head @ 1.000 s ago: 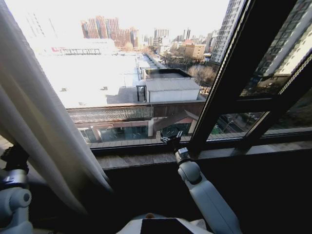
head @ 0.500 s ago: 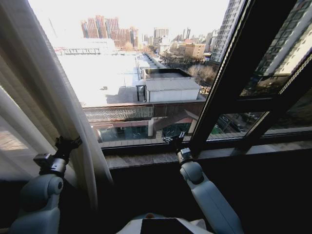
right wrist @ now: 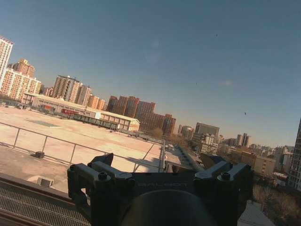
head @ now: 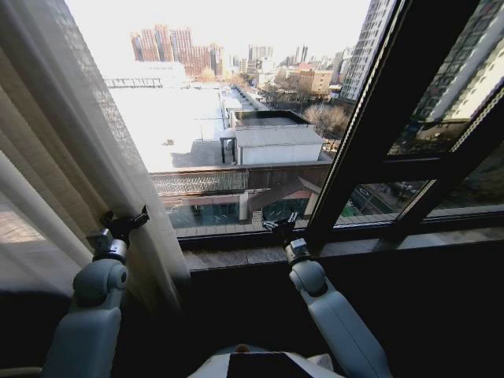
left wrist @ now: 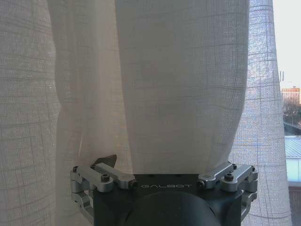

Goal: Open the curtains by pulling them apart, changing their state from closed to fully open.

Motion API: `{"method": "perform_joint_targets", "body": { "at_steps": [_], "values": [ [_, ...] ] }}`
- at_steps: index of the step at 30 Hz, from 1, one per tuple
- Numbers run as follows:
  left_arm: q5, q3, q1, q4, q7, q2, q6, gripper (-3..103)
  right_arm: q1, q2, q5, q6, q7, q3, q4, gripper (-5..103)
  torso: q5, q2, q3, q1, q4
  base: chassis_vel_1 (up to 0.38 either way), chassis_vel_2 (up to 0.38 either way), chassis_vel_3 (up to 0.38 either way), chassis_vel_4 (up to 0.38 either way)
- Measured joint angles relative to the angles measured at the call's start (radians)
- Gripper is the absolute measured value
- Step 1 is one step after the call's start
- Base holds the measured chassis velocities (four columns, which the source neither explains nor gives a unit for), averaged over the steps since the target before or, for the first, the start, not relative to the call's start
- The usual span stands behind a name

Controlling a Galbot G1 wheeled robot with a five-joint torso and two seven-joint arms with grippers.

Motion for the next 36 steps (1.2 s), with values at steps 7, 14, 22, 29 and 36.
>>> {"method": "perform_joint_targets", "body": {
  "at_steps": [7, 14, 22, 29, 36],
  "values": [
    [0.016, -0.023, 0.001, 0.018, -0.034, 0.001, -0.021, 101, 0.006, 0.007, -0.009, -0.002, 0.000, -0.011, 0.002, 100, 0.0000, 0.000, 0.000, 0.000, 0.0000, 0.000, 0.000, 0.000, 0.000],
    [0.015, -0.060, 0.033, 0.005, 0.050, 0.010, -0.037, 69, 0.002, 0.006, -0.011, -0.002, 0.000, -0.012, 0.005, 100, 0.0001, 0.000, 0.000, 0.000, 0.0001, 0.000, 0.000, 0.000, 0.000],
    [0.015, -0.074, 0.051, -0.008, 0.091, 0.015, -0.038, 42, -0.003, 0.002, -0.010, 0.001, 0.000, -0.007, 0.006, 100, 0.0000, 0.000, 0.000, 0.000, 0.0000, 0.000, 0.000, 0.000, 0.000],
    [0.014, -0.074, 0.050, -0.019, 0.086, 0.015, -0.039, 20, -0.007, -0.002, -0.006, 0.008, 0.000, -0.004, 0.000, 100, 0.0000, 0.000, 0.000, 0.000, 0.0000, 0.000, 0.000, 0.000, 0.000],
    [-0.019, -0.093, -0.008, -0.036, -0.059, 0.003, -0.022, 0, -0.007, -0.003, -0.005, 0.018, 0.000, -0.003, -0.012, 100, 0.0001, 0.000, 0.000, 0.000, 0.0000, 0.000, 0.000, 0.000, 0.000]
  ]
}}
